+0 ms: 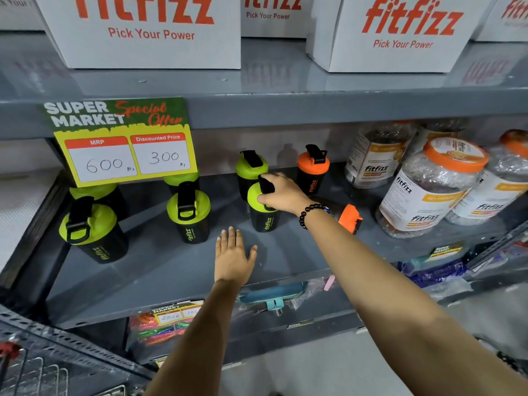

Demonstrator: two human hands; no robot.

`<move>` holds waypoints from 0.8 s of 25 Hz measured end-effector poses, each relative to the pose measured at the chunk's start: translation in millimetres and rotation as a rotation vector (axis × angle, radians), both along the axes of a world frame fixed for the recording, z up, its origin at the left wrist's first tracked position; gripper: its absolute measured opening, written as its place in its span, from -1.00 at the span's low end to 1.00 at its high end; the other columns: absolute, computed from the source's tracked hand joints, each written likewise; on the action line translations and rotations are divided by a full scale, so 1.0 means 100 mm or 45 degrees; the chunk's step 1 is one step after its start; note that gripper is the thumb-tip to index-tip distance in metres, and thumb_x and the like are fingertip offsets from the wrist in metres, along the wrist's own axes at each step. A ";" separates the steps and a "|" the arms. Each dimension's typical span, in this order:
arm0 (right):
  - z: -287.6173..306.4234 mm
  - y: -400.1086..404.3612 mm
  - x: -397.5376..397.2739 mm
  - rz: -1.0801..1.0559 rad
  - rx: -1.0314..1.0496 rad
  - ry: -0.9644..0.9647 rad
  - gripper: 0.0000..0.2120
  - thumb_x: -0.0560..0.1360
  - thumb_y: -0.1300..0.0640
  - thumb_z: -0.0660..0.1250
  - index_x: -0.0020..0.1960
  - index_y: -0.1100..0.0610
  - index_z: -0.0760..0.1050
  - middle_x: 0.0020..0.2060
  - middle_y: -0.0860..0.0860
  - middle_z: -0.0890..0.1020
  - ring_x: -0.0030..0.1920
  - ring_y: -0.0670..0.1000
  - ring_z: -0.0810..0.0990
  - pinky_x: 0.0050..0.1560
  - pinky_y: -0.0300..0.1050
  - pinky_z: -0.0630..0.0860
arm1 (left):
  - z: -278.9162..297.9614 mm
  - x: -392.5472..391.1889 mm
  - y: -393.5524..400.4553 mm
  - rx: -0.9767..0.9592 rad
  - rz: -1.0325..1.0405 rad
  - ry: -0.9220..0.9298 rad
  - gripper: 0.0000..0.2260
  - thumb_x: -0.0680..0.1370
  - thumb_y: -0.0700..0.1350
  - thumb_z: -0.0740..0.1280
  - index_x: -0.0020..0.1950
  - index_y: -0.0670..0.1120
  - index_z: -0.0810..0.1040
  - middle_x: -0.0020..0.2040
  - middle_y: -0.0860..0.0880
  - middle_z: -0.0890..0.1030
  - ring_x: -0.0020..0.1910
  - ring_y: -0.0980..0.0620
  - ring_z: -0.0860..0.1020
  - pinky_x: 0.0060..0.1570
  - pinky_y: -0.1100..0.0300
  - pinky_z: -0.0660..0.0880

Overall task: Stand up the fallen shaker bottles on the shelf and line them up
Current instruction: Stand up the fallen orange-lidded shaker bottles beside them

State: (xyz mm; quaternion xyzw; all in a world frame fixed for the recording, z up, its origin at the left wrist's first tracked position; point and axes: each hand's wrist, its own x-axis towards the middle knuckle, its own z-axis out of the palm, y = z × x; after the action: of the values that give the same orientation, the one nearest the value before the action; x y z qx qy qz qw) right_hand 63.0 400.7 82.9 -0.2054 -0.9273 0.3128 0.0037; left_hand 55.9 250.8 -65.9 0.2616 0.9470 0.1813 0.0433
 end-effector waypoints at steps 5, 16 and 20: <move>-0.06 0.00 -0.02 -0.013 -0.046 0.016 -0.37 0.42 0.05 0.33 0.46 0.07 0.27 0.43 0.13 0.32 0.44 0.15 0.31 0.42 -0.01 0.32 | 0.02 0.01 0.00 -0.006 -0.005 -0.010 -0.42 0.60 0.10 0.05 0.49 -0.22 0.06 0.54 -0.21 0.08 0.53 -0.18 -0.01 0.52 -0.01 -0.08; -0.52 0.05 0.71 -1.232 -0.225 0.772 -0.37 0.47 0.03 0.36 0.42 0.28 0.25 0.36 0.22 0.38 0.38 0.21 0.33 0.37 0.09 0.33 | 0.10 0.46 0.20 0.170 -0.198 0.021 -0.50 0.61 0.02 0.10 0.44 -0.26 0.18 0.49 -0.23 0.25 0.51 -0.15 0.14 0.51 0.06 0.02; -0.58 0.31 0.91 -1.537 -0.338 0.560 -0.22 0.44 -0.09 0.38 0.47 0.26 0.12 0.43 0.23 0.24 0.41 0.26 0.27 0.35 0.21 0.32 | 0.10 0.58 0.43 0.122 -0.312 0.026 -0.49 0.61 0.04 0.07 0.46 -0.23 0.15 0.51 -0.19 0.22 0.52 -0.11 0.10 0.51 0.10 -0.01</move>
State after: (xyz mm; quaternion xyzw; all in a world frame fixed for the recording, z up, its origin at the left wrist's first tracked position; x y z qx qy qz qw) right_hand 153.5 432.0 24.5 -0.6198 -0.5803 0.4021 0.3427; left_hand 113.9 294.2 -55.5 0.3788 0.8986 0.2172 0.0429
